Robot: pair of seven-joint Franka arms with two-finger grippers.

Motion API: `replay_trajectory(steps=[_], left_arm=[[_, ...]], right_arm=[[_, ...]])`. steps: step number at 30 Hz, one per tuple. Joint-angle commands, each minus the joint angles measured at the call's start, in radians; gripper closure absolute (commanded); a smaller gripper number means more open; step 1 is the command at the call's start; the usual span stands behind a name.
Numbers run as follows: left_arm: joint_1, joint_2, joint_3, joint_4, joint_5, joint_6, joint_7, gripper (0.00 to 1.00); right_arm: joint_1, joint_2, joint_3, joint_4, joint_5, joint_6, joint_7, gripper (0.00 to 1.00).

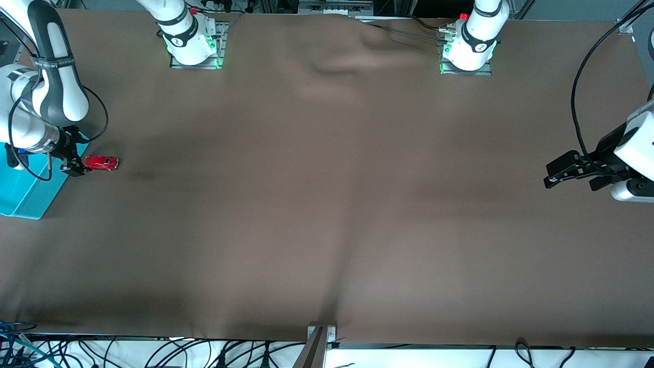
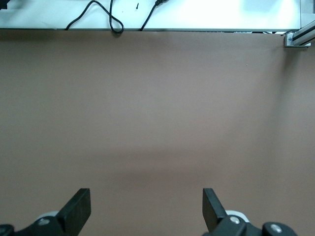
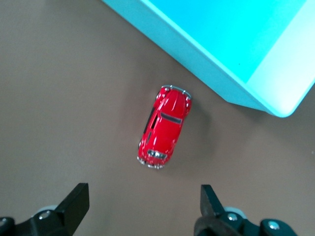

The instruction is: Wind red beetle toy and store in blue box

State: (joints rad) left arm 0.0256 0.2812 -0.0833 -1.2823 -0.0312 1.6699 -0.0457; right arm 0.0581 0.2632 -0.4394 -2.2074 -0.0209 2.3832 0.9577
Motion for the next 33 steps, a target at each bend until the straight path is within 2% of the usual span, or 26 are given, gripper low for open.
replay_trajectory(steps=[1,9,13,24,29,33], left_arm=[[-0.004,-0.007,0.002,-0.002,0.024,-0.010,0.023,0.00],[-0.006,-0.007,0.005,-0.002,0.024,-0.010,0.023,0.00],[-0.007,-0.007,0.005,-0.002,0.024,-0.010,0.023,0.00],[-0.007,-0.007,0.005,-0.002,0.024,-0.010,0.023,0.00],[-0.007,-0.005,0.004,-0.002,0.022,-0.010,0.023,0.00],[-0.007,-0.005,0.004,-0.002,0.022,-0.010,0.023,0.00]], right_arm=[[0.002,0.022,-0.012,-0.018,0.004,0.053,0.032,0.01],[-0.003,0.065,-0.019,-0.038,0.007,0.131,0.044,0.00],[-0.003,0.083,-0.021,-0.048,0.038,0.163,0.044,0.00],[-0.012,0.114,-0.021,-0.055,0.047,0.200,0.044,0.00],[-0.012,0.132,-0.021,-0.055,0.093,0.220,0.044,0.00],[-0.012,0.145,-0.019,-0.055,0.096,0.225,0.044,0.00]])
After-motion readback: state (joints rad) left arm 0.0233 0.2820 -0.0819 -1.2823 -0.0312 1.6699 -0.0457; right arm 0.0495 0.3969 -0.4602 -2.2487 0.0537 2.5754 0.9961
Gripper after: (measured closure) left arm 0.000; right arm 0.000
